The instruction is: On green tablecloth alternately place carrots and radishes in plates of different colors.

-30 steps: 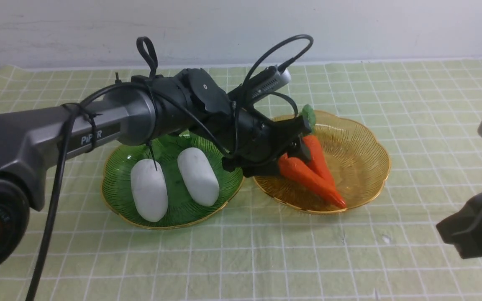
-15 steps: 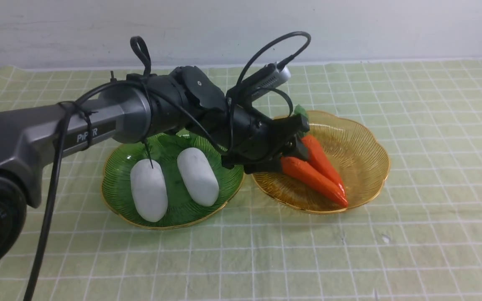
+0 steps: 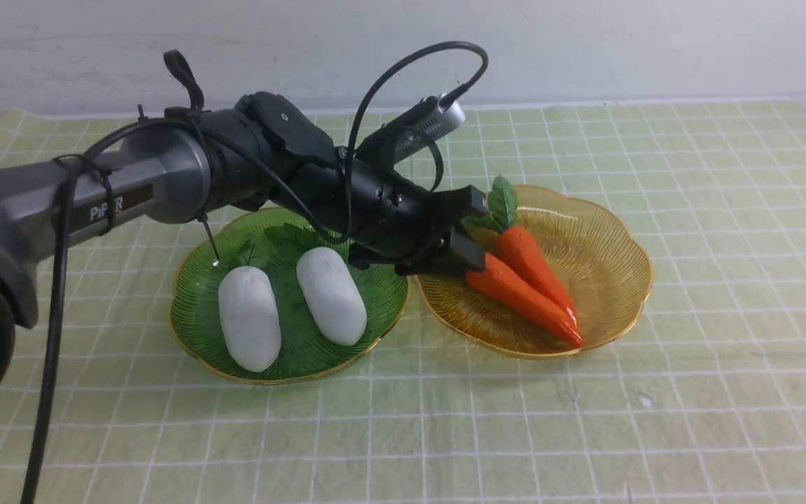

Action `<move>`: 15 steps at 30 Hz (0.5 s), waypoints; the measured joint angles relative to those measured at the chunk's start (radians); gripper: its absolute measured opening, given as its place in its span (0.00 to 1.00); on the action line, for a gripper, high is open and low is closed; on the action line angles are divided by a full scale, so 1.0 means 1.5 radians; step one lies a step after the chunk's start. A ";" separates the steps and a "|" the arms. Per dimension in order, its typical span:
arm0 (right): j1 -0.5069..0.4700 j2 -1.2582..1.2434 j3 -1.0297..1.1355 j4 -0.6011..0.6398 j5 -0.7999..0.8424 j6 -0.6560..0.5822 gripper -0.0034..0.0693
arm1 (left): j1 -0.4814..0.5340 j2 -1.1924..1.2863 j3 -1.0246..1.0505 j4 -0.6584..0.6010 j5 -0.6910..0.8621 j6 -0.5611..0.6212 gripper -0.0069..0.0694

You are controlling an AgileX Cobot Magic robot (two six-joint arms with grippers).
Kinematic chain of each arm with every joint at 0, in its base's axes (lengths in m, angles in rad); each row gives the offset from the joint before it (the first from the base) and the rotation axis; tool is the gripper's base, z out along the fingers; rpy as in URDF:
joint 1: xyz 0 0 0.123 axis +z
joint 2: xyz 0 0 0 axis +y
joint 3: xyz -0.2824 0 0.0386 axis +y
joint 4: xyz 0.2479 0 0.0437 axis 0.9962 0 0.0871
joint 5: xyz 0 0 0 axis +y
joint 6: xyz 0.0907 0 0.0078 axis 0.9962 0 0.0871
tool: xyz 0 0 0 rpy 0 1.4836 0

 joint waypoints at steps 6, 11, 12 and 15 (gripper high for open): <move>0.000 -0.001 0.001 0.000 0.002 0.000 0.03 | 0.005 -0.001 -0.052 0.033 0.078 0.006 0.11; 0.000 -0.001 0.001 0.000 0.013 0.000 0.03 | 0.024 -0.013 -0.160 0.103 0.187 -0.010 0.08; 0.000 -0.001 0.001 0.000 0.014 0.000 0.03 | 0.027 -0.015 -0.189 0.121 0.213 -0.015 0.08; 0.000 -0.001 0.002 0.000 0.016 0.001 0.03 | 0.038 -0.021 -0.312 0.203 0.271 -0.059 0.08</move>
